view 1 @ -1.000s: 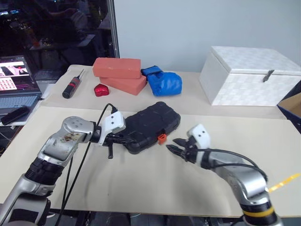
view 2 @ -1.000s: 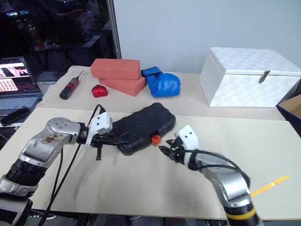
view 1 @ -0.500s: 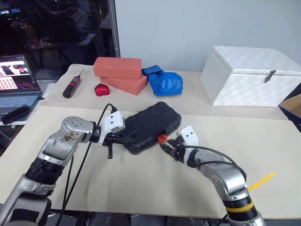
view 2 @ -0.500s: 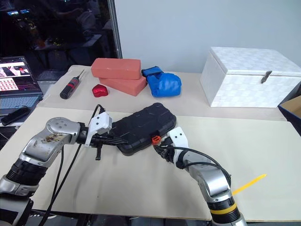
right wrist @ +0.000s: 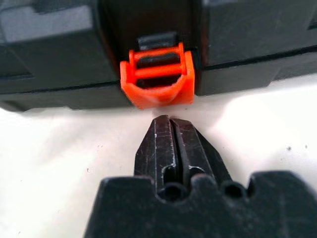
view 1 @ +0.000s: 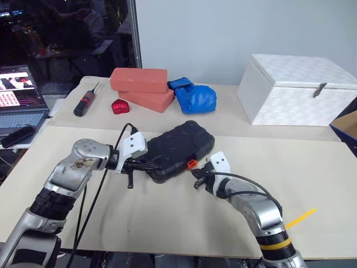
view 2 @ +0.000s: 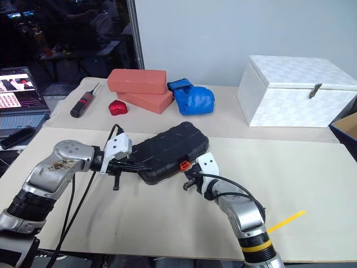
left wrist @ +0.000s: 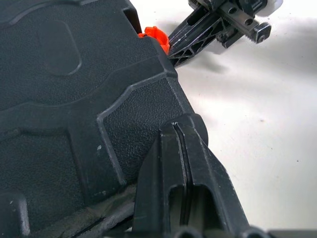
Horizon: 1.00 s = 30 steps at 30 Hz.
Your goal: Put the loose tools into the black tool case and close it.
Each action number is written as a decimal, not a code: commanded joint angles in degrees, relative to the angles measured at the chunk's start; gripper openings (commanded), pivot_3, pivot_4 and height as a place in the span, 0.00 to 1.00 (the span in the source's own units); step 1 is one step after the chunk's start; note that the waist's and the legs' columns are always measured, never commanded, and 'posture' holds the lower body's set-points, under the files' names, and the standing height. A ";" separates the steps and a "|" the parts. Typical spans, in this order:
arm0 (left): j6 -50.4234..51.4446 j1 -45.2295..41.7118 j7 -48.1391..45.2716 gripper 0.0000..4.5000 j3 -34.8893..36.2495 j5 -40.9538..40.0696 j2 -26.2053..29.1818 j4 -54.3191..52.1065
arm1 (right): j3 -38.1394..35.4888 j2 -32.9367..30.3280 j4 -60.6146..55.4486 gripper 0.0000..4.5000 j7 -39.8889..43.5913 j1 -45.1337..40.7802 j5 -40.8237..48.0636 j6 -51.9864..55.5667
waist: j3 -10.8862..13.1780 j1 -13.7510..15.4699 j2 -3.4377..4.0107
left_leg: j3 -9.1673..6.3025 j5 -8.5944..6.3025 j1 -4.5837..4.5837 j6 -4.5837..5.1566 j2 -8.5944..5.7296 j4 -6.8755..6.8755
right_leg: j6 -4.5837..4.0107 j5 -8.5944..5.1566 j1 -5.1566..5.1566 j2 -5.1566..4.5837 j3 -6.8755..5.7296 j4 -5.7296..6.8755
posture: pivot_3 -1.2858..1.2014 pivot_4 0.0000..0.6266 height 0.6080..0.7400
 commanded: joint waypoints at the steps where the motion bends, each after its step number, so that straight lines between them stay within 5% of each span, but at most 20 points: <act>1: 0.37 1.41 0.65 0.00 -2.70 3.25 -0.18 2.14 | -2.08 0.89 -2.86 0.01 -0.10 -1.62 1.20 -2.28 | 0.00 -0.15 0.00 | 0.00 0.00 -0.03 0.00 0.00 0.00 | 0.00 0.00 -0.01 -0.01 0.00 -0.01 | 0.52 0.24 0.97; 30: 1.10 6.45 3.26 0.00 -2.62 3.14 -1.19 -1.86 | -9.04 1.33 -13.68 0.01 -1.45 -4.49 9.37 8.58 | -0.05 -1.38 0.10 | 0.02 0.21 -0.36 0.35 0.00 -0.28 | -0.03 0.00 -0.48 0.00 0.00 -0.03 | 0.52 0.24 0.97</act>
